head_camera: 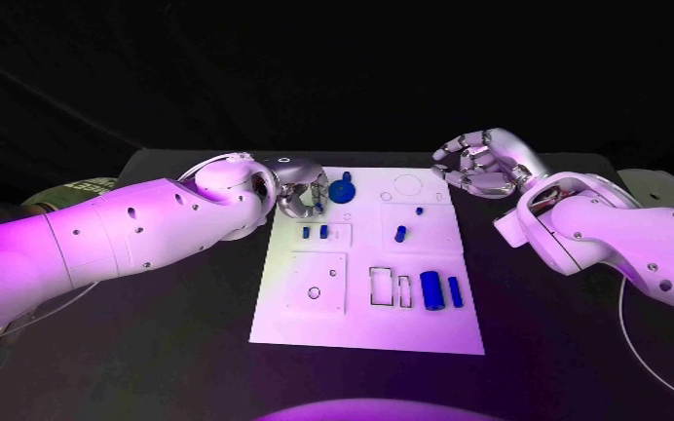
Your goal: Assemble the parts on the task board
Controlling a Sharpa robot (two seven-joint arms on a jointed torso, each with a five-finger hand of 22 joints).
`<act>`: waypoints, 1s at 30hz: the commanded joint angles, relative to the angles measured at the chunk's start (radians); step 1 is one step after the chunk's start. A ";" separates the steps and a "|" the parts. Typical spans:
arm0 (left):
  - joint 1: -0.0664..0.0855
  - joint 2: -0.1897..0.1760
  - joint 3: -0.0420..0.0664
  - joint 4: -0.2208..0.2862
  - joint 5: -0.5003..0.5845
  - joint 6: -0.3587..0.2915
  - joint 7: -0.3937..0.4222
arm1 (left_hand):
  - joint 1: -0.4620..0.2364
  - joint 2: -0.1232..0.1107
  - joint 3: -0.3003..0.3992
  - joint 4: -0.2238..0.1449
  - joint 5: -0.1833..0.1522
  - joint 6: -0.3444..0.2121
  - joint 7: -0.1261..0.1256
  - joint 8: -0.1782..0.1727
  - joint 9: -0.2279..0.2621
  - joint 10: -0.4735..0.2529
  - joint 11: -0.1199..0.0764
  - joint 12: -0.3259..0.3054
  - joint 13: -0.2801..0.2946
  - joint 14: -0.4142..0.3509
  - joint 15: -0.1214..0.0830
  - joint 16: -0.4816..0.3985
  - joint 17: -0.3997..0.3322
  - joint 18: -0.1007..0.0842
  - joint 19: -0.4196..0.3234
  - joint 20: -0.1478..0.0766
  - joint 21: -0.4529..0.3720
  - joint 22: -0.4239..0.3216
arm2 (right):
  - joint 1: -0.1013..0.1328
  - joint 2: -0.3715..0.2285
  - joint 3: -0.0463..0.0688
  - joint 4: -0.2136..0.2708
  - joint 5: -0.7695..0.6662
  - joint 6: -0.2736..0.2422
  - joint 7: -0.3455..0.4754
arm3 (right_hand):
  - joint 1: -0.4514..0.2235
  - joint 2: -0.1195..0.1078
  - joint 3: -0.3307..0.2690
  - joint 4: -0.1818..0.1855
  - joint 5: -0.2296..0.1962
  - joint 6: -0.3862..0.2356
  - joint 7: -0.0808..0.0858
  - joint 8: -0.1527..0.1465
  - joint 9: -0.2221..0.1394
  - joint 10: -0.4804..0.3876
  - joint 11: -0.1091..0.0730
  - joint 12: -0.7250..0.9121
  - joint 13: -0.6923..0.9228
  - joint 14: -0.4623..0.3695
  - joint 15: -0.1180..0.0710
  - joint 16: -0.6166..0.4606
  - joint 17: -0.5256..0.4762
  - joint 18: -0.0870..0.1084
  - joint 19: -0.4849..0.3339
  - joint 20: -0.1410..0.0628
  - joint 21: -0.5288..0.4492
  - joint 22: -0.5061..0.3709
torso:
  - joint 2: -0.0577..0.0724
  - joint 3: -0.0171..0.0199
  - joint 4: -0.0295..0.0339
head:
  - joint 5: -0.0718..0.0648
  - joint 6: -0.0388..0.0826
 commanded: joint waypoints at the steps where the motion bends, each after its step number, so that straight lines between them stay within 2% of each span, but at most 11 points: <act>1: 0.000 0.003 0.000 0.000 0.003 0.022 0.001 | -0.009 0.002 0.003 -0.003 -0.004 0.007 -0.002 -0.006 -0.002 0.006 0.000 -0.003 -0.001 0.005 -0.003 0.004 -0.001 -0.016 0.002 0.000 0.004 -0.001 | -0.001 0.001 0.000 0.001 -0.008 0.005 0.008 | -0.005 0.001 0.007 0.000 0.003 0.001 -0.004 0.005 -0.001 0.006 0.001 0.002 0.000 0.071 -0.009 -0.006 0.139 0.006 -0.002 -0.005 -0.003 0.139 | 0.000 0.0001 0.0003 | 0.000 0.000; 30: -0.001 0.007 -0.002 -0.006 0.003 0.049 -0.007 | -0.011 0.003 0.004 -0.003 -0.004 0.009 -0.002 -0.006 -0.002 0.009 0.000 -0.006 -0.002 0.004 -0.003 0.003 -0.003 -0.016 0.002 -0.001 0.004 -0.001 | -0.001 0.002 0.000 0.002 -0.008 0.004 0.008 | -0.005 0.001 0.007 0.000 0.003 0.001 -0.004 0.005 -0.001 0.006 0.001 0.002 0.000 0.071 -0.009 -0.006 0.139 0.006 -0.002 -0.005 -0.003 0.139 | 0.000 0.0000 -0.0003 | 0.003 -0.003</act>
